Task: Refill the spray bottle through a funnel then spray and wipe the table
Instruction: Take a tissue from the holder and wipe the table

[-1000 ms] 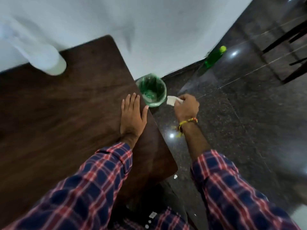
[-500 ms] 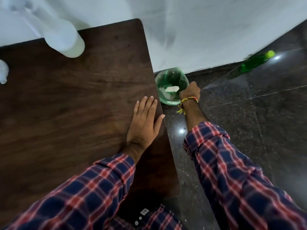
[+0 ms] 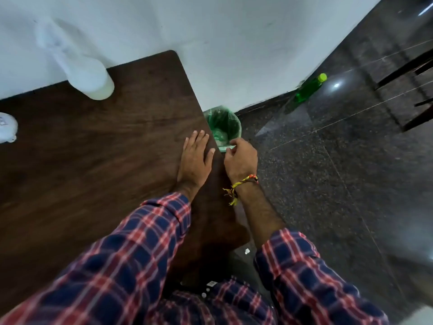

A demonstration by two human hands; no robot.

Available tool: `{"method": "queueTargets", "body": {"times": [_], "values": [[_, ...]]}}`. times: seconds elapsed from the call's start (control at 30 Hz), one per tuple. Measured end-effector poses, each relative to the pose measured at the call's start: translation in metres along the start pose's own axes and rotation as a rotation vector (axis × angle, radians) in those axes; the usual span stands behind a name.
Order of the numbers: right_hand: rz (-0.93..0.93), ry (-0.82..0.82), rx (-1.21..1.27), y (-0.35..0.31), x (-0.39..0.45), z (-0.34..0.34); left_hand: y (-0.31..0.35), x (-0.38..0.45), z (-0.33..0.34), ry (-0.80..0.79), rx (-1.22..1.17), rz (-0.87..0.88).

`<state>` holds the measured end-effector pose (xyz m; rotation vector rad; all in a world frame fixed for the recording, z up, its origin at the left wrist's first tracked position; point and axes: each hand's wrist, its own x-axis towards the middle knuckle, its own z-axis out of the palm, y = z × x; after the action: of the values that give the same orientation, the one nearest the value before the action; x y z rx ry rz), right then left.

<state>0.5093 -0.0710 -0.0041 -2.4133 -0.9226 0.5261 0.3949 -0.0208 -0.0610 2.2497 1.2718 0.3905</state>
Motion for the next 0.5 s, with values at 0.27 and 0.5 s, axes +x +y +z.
{"method": "queueTargets", "body": {"times": [0.27, 0.5], "values": [[0.012, -0.037, -0.028, -0.030, -0.089, 0.006, -0.046, -0.105, -0.082, 0.001, -0.090, -0.049], [-0.010, -0.206, 0.035, -0.098, -0.184, 0.070, -0.154, -0.214, -0.175, 0.028, 0.103, -0.280]]}}
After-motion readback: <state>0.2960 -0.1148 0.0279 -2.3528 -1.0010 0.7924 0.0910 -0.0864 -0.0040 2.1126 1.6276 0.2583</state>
